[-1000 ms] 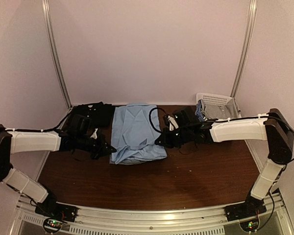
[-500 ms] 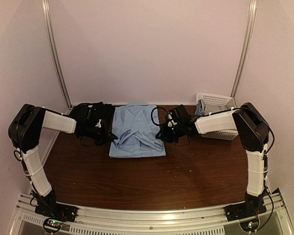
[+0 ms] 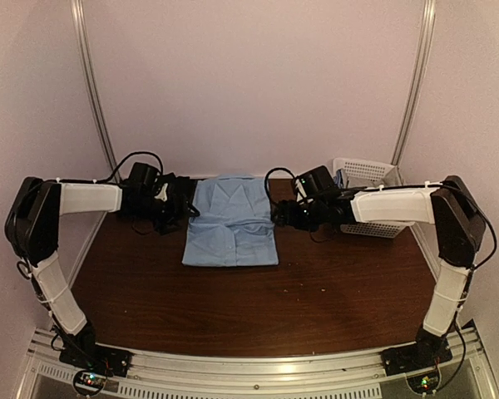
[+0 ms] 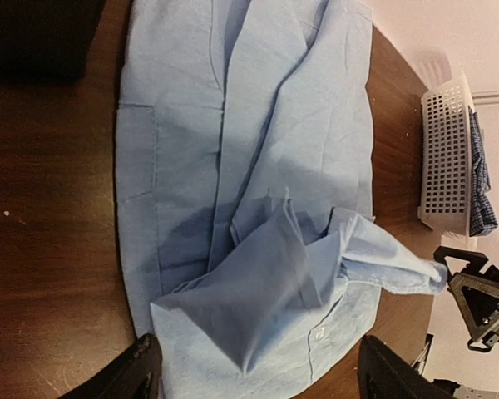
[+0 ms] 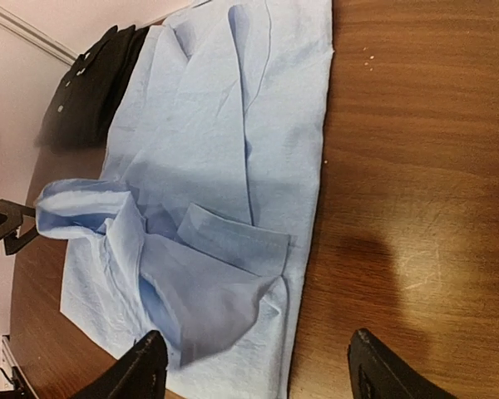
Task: Fold and stack the long sleeve shirts
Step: Fold the rectangle-folded shirt at the center of the board, then move the 2/3-rectangle-folded shirt to the center of the board.
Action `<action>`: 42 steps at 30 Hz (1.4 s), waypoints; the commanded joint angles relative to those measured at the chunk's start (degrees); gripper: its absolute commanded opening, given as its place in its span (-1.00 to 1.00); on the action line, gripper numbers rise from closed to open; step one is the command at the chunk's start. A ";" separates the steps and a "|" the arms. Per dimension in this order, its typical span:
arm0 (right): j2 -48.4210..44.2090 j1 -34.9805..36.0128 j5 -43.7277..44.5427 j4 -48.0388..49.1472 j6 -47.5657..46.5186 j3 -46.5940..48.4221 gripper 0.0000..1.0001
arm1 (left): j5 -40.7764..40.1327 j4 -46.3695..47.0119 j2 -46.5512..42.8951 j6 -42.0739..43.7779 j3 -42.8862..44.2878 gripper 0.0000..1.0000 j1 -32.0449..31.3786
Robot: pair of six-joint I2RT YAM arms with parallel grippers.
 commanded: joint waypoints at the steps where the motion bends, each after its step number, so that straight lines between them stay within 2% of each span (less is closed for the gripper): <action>1: -4.72 2.54 7.34 -2.88 -6.10 -2.27 0.55 | -5.07 -2.70 -4.40 5.39 1.75 0.69 0.58; 4: -5.06 5.61 9.94 -4.54 -8.52 -1.58 0.55 | -7.21 -4.35 -7.14 6.75 1.61 0.68 0.50; 6: -3.95 7.40 9.65 -4.73 -9.64 -0.44 0.49 | -8.82 -5.34 -8.86 7.36 0.87 0.58 0.14; 8: -1.70 8.85 9.05 -5.46 -10.49 1.71 0.39 | -10.15 -6.19 -10.00 8.02 -0.15 0.34 -0.82; 10: 1.38 9.65 8.26 -6.32 -11.29 4.69 0.27 | -9.87 -6.20 -10.10 7.88 -1.39 -0.03 -1.95; 12: 4.60 9.81 7.19 -7.21 -11.75 8.38 0.15 | -9.90 -5.91 -9.23 7.86 -2.30 -0.25 -3.28; 14: 7.92 9.81 6.40 -8.11 -12.39 12.45 0.04 | -8.67 -4.32 -7.61 7.52 -3.05 -0.44 -4.15; 16: 11.35 9.81 5.74 -9.54 -13.02 17.05 -0.04 | -7.59 -2.79 -5.59 7.21 -3.08 -0.55 -4.99; 18: 14.73 9.74 4.88 -11.10 -13.37 21.52 -0.11 | -6.48 -0.93 -3.43 6.53 -3.07 -0.60 -5.58; 22: 21.52 9.63 2.24 -14.31 -13.45 29.91 -0.13 | -6.54 1.04 0.51 5.17 -3.84 -0.66 -6.02; 26: 24.59 10.00 2.46 -16.08 -13.06 33.09 -0.13 | -7.49 1.57 2.76 4.52 -5.62 -0.71 -6.25; 35: 21.01 13.42 6.94 -14.97 -11.71 18.15 -0.03 | -7.62 0.65 -0.20 4.36 -13.05 -0.71 -10.33; 42: 11.06 17.41 5.36 -9.67 -4.38 1.92 -0.02 | -8.78 -3.41 -9.02 2.68 -21.59 -0.71 -14.82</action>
